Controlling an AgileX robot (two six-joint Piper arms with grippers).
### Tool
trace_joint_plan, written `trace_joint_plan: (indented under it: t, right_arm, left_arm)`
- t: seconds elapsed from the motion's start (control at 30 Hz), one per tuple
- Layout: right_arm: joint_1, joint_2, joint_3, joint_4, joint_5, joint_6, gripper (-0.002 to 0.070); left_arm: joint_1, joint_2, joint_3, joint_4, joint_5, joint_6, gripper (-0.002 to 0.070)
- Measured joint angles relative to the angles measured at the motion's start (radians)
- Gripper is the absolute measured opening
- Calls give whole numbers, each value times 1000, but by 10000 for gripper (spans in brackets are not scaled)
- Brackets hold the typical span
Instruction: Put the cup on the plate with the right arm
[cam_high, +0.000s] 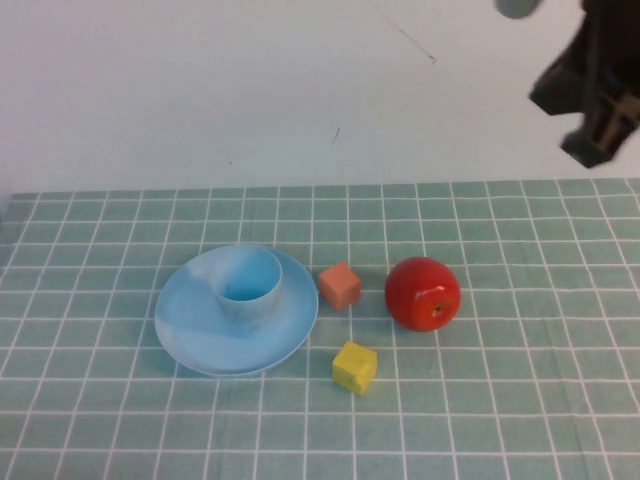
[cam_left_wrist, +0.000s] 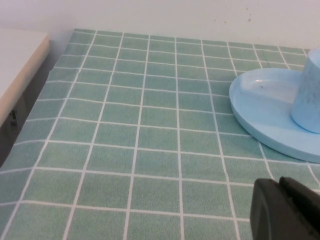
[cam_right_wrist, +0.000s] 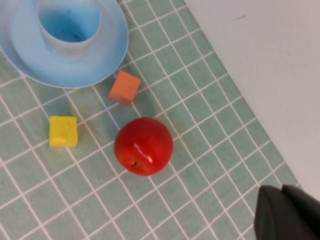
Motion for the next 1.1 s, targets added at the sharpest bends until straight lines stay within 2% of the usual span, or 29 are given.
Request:
trace_joint_plan:
  t: [0.1,0.23,0.4,0.5,0.6,0.67,0.8,0.97,1.1]
  right_arm:
    - [-10,-147,162,17,-59,8,-2]
    - [-10,-269,288,95,-29,15,-2]
    - [-10,-307,328,137,86,6,-2]
    - [-10,-307,332,88,83,-10,-2]
    - [-30,-325,384,11,-79,8,-2]
    - [-66,-371,462,-5,-256,15,-2]
    - [-188,-513,670,57,-555,65,-2]
    - [-361,-729,1012,170,-794,108,-2]
    - [-432,-937,1326,184,-947,107,-2]
  left_arm:
    - [0,0,0,0,0,0,-3]
    - [0,0,0,0,0,0,-3]
    - [0,0,0,0,0,0,-3]
    - [0,0,0,0,0,0,-3]
    - [0,0,0,0,0,0,-3]
    - [0,0,0,0,0,0,-3]
    - [0,0,0,0,0,0,-3]
    - [0,0,0,0,0,0,-3]
    - [0,0,0,0,0,0,-3]
